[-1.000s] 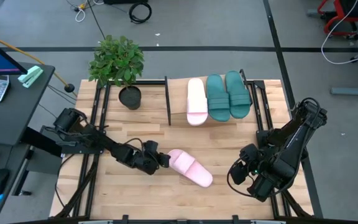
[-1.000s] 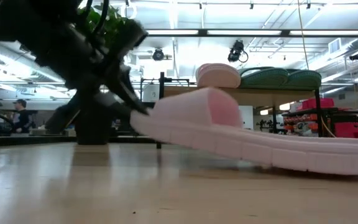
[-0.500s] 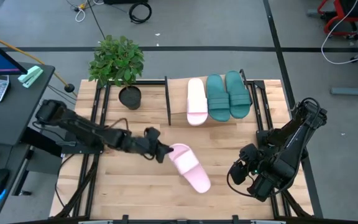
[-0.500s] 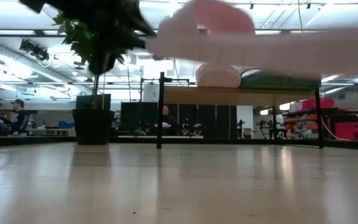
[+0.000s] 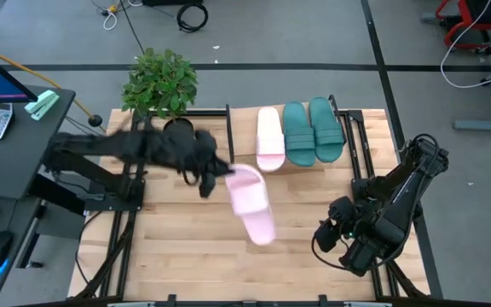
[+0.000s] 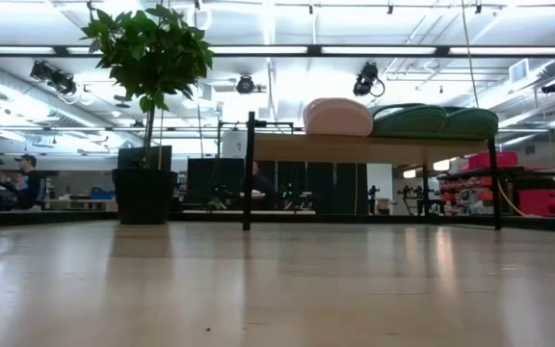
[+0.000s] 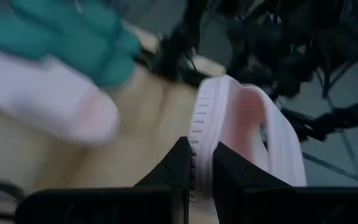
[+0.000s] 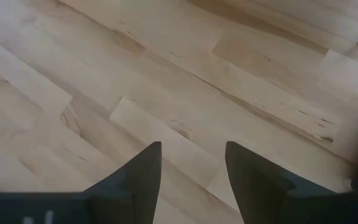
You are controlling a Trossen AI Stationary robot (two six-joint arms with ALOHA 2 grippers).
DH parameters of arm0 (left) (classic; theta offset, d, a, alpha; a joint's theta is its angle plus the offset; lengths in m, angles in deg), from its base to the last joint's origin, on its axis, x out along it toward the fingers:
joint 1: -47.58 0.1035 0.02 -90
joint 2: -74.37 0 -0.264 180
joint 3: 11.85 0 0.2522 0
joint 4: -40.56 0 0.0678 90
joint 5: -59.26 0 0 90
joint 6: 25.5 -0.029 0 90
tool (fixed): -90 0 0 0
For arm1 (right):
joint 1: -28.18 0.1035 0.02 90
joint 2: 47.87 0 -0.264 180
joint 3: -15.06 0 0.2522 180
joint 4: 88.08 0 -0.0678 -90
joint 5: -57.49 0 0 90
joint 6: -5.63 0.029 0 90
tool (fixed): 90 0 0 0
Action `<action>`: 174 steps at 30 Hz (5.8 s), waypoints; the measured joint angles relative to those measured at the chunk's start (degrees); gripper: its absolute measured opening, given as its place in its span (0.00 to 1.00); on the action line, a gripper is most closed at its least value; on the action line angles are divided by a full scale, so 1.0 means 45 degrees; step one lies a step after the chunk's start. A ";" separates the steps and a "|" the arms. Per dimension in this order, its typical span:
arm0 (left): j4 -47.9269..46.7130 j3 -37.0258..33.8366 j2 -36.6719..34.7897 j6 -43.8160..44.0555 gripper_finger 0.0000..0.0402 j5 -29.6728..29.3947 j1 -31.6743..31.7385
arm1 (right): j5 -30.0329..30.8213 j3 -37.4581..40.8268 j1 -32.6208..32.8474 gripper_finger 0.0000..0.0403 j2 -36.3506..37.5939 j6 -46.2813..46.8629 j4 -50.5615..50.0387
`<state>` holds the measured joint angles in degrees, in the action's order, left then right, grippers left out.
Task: Pick and place slides into the shelf
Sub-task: Put the pink slipper on the shelf
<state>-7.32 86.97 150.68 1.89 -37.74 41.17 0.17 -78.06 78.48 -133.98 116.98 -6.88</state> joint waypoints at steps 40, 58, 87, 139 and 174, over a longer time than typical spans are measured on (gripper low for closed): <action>-0.6296 0.9000 0.5504 -0.9587 0.10 0.4166 0.8748 | 0.0726 0.0000 -0.0665 0.43 -0.0029 0.0976 0.2351; -0.6436 0.9000 0.7298 -1.0203 0.10 0.4616 0.9121 | 0.0746 0.0000 -0.1321 0.43 -0.0029 0.0476 0.2560; -0.5967 0.5481 0.7788 -0.9503 0.10 0.4686 1.0063 | 0.1188 0.0000 -0.1544 0.43 -0.0029 0.0331 0.2584; -0.5844 0.5274 0.7788 -0.6469 0.17 0.7294 0.9933 | 0.0299 0.0005 -0.3920 0.43 -0.0277 -0.5766 0.4017; -0.7075 0.5265 0.7788 -0.6908 0.62 0.4856 0.9188 | 0.0299 0.0005 -0.3915 0.43 -0.0277 -0.5790 0.4007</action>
<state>-39.16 110.66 185.72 -29.19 -15.89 82.52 1.51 -78.03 60.86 -135.22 90.92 11.16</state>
